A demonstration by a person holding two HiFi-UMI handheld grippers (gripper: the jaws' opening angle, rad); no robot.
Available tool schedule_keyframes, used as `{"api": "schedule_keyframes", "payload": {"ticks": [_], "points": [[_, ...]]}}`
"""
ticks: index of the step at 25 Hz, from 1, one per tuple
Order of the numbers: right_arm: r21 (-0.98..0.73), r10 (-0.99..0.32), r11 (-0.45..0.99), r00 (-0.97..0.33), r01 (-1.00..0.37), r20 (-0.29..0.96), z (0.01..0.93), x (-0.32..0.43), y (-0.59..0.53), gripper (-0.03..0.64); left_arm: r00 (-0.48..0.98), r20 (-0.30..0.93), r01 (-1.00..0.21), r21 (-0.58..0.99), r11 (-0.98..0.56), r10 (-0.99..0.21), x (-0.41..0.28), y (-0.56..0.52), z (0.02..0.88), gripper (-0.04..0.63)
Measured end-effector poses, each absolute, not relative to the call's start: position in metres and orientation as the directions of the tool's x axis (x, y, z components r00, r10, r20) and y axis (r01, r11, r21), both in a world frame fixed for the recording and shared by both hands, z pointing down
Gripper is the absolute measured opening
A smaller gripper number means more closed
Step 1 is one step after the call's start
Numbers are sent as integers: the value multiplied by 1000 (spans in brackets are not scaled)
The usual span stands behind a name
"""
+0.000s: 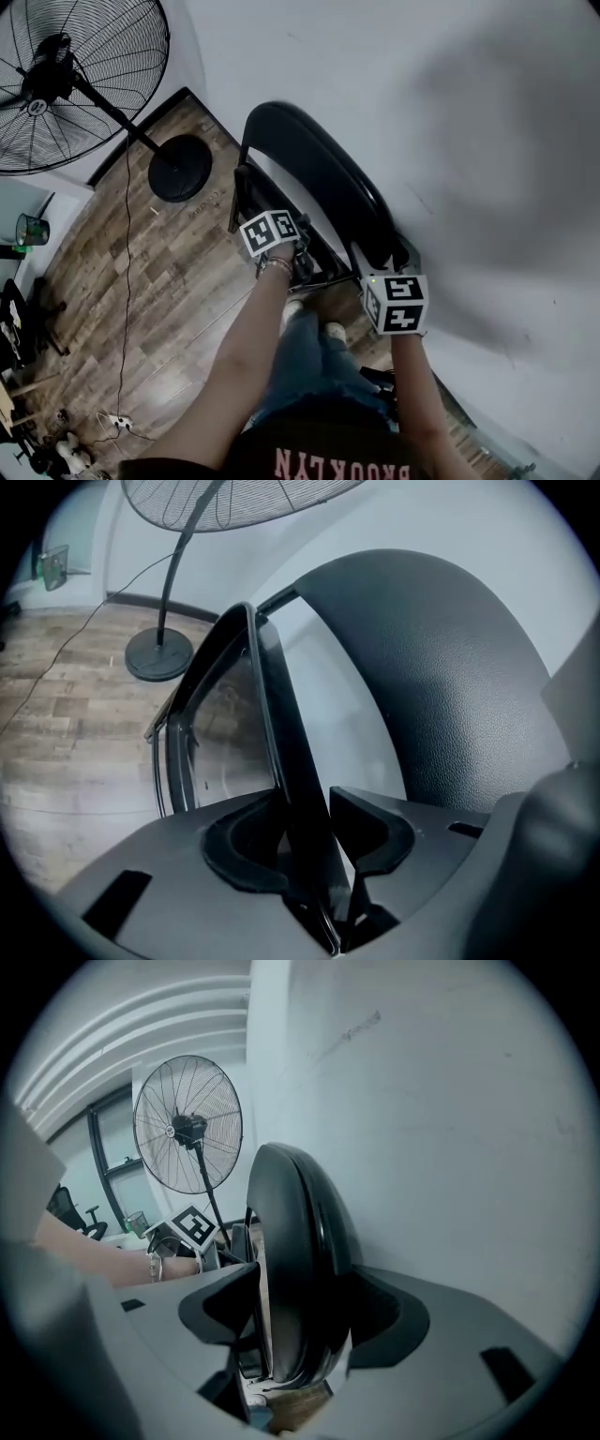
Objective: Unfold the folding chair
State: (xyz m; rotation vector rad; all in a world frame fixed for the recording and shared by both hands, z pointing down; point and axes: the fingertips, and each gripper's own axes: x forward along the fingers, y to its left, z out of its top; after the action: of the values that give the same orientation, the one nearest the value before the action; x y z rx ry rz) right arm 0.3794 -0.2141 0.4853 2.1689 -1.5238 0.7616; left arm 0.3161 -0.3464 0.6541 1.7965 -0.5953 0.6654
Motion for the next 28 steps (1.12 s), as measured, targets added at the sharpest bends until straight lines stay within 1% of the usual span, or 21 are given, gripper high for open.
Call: {"api": "schedule_keyframes", "payload": {"ticks": [5, 9, 14, 23, 28], "points": [[-5, -750, -315, 246, -949, 614, 480, 378, -213, 270, 714, 690, -692, 670, -270, -119, 313, -344, 651, 135], [-8, -751, -292, 224, -956, 622, 477, 378, -211, 253, 718, 685, -687, 666, -290, -126, 311, -343, 648, 127], [-18, -752, -282, 209, -959, 626, 476, 374, -211, 252, 711, 688, -696, 660, -283, -142, 306, -343, 647, 120], [-16, -786, -248, 192, -969, 587, 469, 354, -211, 247, 716, 678, -693, 663, -283, -165, 288, -343, 642, 120], [-31, -803, -198, 144, -980, 579, 465, 340, -209, 242, 708, 682, -703, 657, -271, -184, 275, -341, 639, 121]]}}
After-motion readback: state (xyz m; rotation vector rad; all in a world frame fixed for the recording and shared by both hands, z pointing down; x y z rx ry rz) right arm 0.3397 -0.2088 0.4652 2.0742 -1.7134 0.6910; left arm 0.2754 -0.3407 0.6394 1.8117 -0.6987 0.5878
